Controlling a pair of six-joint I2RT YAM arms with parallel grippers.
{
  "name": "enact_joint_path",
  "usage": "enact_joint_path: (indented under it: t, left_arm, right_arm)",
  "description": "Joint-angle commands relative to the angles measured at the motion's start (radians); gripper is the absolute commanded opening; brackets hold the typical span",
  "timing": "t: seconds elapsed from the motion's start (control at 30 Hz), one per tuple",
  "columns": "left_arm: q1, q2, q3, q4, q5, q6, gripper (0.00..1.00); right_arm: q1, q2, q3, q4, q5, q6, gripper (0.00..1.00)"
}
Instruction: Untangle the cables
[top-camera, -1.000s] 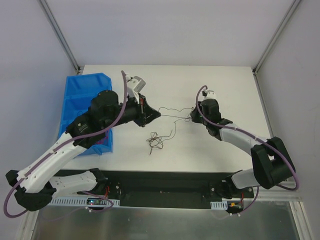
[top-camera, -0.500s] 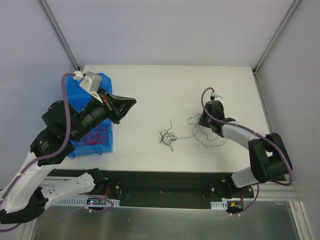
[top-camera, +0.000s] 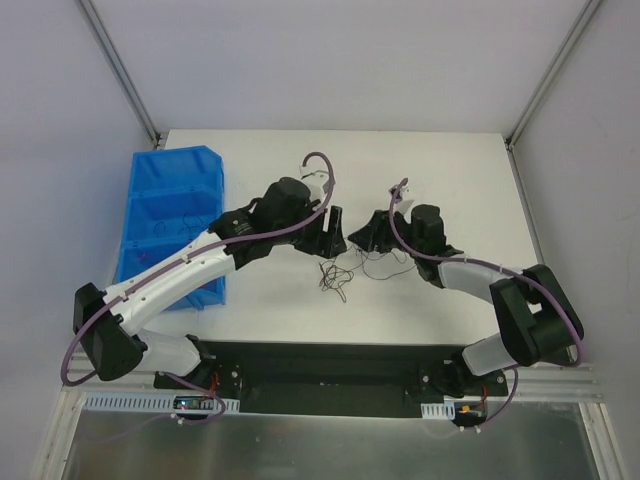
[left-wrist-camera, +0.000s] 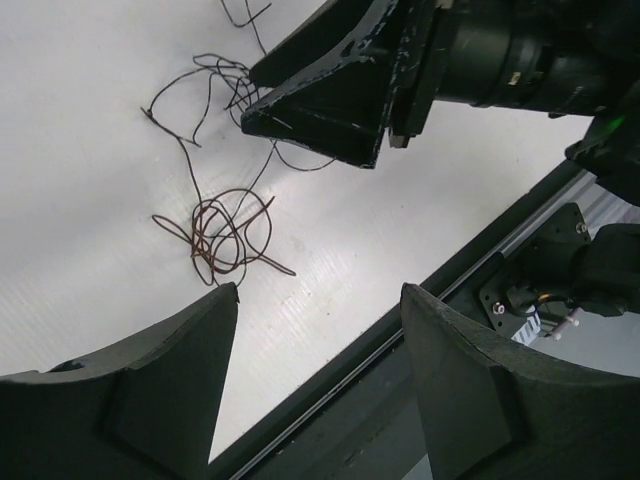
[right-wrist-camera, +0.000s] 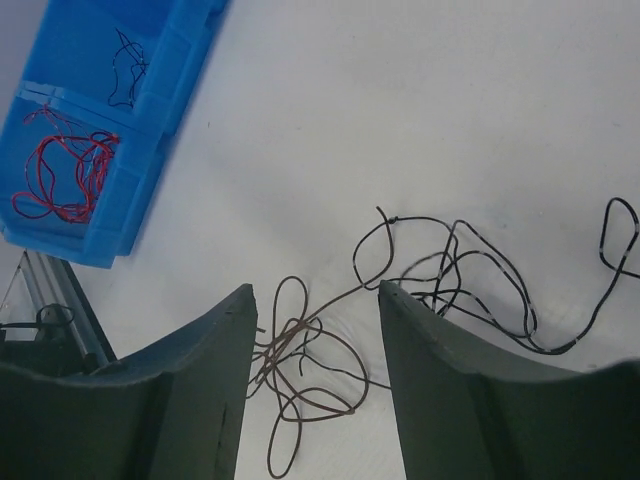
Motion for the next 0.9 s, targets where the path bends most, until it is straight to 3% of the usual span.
enact_joint_path:
  t: [0.0,0.17,0.23,0.4,0.73,0.83,0.87]
  left_arm:
    - [0.003,0.022,0.004,0.008,0.031,-0.043,0.66]
    - [0.008,0.074,0.023,0.008,0.028,-0.051,0.62]
    - [0.011,0.085,0.034,0.008,0.031,-0.052,0.6]
    - [0.02,0.1,0.047,0.008,0.057,-0.048,0.59]
    - [0.021,0.031,-0.031,0.009,0.038,-0.071,0.6]
    - [0.023,0.013,-0.043,0.012,0.041,-0.074,0.6]
    - [0.023,0.004,-0.054,0.02,0.046,-0.078,0.6]
  right_arm:
    - [0.003,-0.046,-0.013,0.075,0.003,-0.021,0.55]
    - [0.002,-0.058,0.061,-0.216,0.269,-0.079,0.46]
    - [0.002,-0.009,0.108,-0.3,0.304,-0.09,0.41]
    - [0.014,0.071,0.17,-0.313,0.19,-0.09,0.37]
    - [0.025,0.146,0.214,-0.325,0.186,-0.07,0.36]
    - [0.028,0.135,0.21,-0.316,0.16,-0.082,0.02]
    - [0.029,0.123,0.202,-0.301,0.141,-0.082,0.0]
